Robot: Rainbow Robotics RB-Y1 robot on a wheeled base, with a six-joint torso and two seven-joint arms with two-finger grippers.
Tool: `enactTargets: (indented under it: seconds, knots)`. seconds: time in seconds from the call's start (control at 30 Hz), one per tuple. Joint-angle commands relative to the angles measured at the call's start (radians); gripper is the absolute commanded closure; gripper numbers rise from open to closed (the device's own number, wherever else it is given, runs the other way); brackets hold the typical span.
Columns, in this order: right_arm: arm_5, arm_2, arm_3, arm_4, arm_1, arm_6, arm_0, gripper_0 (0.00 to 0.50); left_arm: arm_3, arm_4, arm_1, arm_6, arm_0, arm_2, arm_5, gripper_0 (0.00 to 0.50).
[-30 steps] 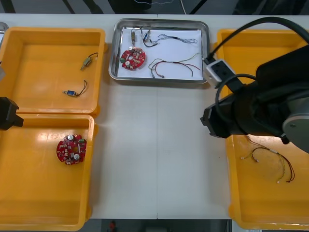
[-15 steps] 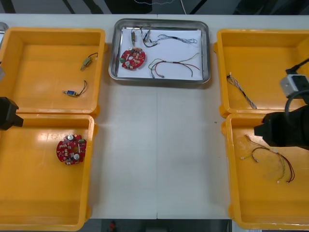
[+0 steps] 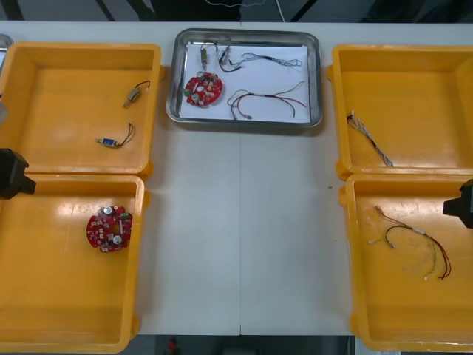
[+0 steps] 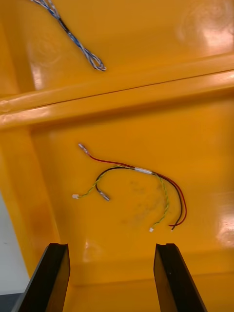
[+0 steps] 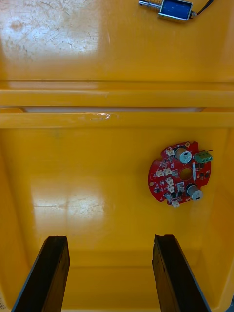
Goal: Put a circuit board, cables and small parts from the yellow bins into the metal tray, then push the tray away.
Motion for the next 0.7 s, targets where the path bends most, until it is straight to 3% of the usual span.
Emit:
enactTargets:
  seconds: [0.03, 0.27, 0.7]
  knots:
    - [0.003, -0.032, 0.028, -0.002, -0.067, 0.068, 0.027, 0.000, -0.025, -0.002, 0.021, -0.048, 0.015, 0.034, 0.006, 0.000]
    - [0.003, -0.052, 0.126, 0.001, -0.116, 0.184, 0.027, 0.000, -0.025, -0.002, 0.021, -0.048, 0.015, 0.034, 0.006, 0.000]
    - [0.003, -0.065, 0.160, -0.067, -0.137, 0.169, 0.007, 0.000, -0.025, -0.002, 0.021, -0.048, 0.015, 0.034, 0.006, 0.000]
